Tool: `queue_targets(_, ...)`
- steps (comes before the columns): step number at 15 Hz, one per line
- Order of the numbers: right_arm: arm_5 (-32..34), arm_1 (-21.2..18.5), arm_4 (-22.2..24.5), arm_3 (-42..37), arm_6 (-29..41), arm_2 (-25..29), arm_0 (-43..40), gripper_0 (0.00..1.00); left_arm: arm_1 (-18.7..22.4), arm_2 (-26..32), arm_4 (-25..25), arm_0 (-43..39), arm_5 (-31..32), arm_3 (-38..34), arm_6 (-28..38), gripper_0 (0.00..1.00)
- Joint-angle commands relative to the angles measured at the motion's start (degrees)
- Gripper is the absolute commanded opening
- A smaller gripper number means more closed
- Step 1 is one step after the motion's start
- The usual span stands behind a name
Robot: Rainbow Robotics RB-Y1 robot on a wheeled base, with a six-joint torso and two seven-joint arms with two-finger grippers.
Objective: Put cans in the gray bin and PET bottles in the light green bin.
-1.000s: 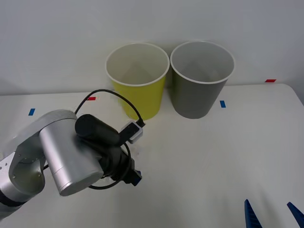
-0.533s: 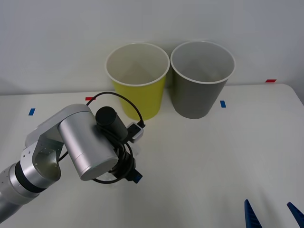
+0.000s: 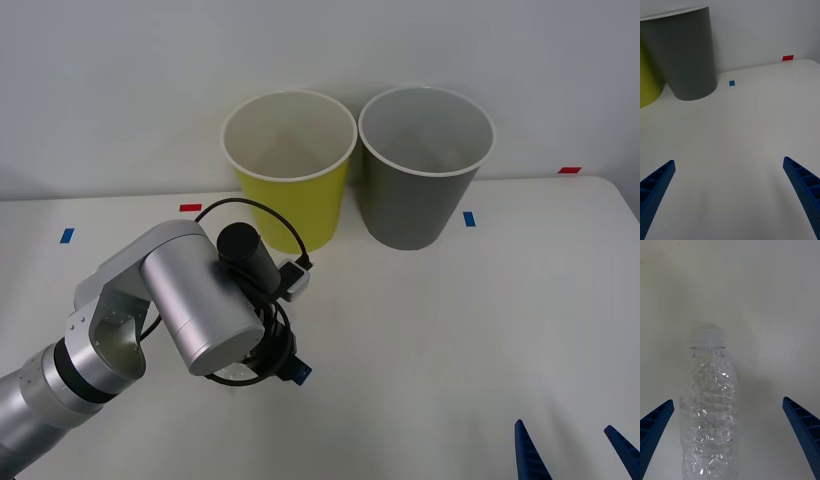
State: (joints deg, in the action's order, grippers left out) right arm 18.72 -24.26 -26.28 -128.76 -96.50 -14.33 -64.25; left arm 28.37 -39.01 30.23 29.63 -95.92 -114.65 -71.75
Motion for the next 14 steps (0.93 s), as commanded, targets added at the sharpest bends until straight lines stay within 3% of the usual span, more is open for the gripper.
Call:
queue_targets(1,0.00,0.00,0.00,0.00,0.00,0.00,0.00,1.00,-0.33,-0.01,-0.44,0.17,0.04,1.36,-0.15,1.00)
queue_targets(14,0.00,0.00,0.00,0.00,0.00,0.00,0.00,1.00,-2.35,-0.01,-0.26,1.75,0.12,7.86,-0.41,1.00)
